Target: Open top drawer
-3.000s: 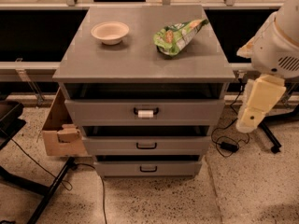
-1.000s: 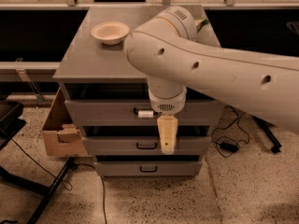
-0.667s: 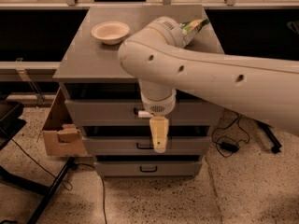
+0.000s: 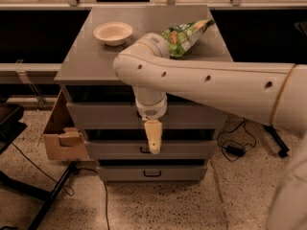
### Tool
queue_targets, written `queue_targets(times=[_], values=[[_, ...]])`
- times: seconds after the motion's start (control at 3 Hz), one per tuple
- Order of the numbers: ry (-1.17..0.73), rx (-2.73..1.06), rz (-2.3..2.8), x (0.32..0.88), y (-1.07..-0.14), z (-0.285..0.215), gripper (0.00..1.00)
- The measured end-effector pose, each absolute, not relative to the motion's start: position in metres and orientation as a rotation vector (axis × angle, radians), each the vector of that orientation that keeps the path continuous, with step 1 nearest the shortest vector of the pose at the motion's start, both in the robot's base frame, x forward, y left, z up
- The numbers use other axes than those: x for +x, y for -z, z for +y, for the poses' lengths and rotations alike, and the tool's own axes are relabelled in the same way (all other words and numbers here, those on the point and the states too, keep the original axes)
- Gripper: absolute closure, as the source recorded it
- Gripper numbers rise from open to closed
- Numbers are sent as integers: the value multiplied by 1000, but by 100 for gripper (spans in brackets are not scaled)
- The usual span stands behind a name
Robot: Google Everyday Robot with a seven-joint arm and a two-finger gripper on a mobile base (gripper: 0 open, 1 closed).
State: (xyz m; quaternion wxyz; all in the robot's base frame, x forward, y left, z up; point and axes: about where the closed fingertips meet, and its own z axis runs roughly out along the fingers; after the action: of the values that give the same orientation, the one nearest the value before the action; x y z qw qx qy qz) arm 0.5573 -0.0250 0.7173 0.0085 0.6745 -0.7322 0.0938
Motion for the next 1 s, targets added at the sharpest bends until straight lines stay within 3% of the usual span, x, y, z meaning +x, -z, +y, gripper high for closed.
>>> queue_targets(times=[1.0], values=[[-167, 2075, -2267, 572, -677, -2, 0]])
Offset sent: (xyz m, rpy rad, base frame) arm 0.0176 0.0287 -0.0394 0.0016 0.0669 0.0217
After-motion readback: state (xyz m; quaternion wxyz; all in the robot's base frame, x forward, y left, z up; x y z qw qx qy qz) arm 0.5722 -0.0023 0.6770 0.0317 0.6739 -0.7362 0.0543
